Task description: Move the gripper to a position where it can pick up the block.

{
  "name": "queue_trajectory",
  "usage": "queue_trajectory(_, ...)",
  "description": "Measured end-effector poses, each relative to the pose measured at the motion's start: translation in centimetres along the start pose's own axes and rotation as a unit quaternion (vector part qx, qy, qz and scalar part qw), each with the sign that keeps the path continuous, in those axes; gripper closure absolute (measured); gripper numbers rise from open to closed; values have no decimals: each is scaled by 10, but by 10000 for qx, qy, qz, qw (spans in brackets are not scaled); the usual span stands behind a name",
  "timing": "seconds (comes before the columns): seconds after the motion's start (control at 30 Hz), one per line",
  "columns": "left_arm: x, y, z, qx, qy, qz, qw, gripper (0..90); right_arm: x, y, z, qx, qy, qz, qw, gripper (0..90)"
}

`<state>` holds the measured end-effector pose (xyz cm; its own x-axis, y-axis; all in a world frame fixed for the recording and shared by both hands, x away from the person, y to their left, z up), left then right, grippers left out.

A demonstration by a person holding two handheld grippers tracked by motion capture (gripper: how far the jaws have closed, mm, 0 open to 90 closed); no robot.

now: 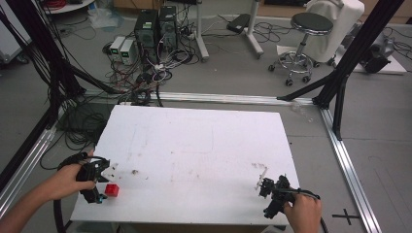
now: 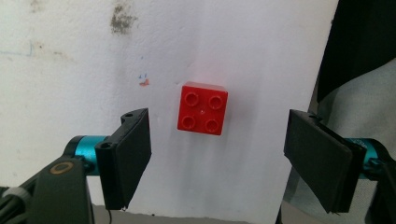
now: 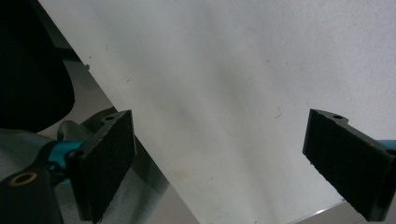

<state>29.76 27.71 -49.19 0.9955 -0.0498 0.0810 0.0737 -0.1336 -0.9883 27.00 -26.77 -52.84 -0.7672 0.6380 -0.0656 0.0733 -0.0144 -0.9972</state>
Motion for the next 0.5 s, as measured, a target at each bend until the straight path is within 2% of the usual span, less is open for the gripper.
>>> queue_trajectory(0.07,2,-1,-1,-20,153,38,9999,233,0,0,0,-7,-14,14,10000,89)
queue_trajectory(0.1,2,-1,-1,-20,153,38,9999,233,0,0,0,-7,-14,14,10000,89)
queue_trajectory(0.2,4,0,-2,-28,323,30,9995,233,0,-1,0,-30,10,10,10000,88)
queue_trajectory(0.23,4,1,-2,-7,389,89,9992,233,0,-1,0,-32,-9,1,10000,89)
queue_trajectory(0.5,7,9,-1,96,544,180,9983,233,-1,-2,1,-43,-9,1,10000,88)
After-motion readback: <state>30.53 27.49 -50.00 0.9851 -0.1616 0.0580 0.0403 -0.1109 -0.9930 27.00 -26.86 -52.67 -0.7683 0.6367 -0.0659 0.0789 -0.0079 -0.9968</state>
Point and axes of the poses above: each handheld gripper's, and its own axes: y roughly forward along the jaws, z roughly out of its underside, x roughly to its left, the point moved 4 cm from there along y, roughly forward along the jaws, and after that the axes turned 10 degrees about y, right-handed, at the moved point
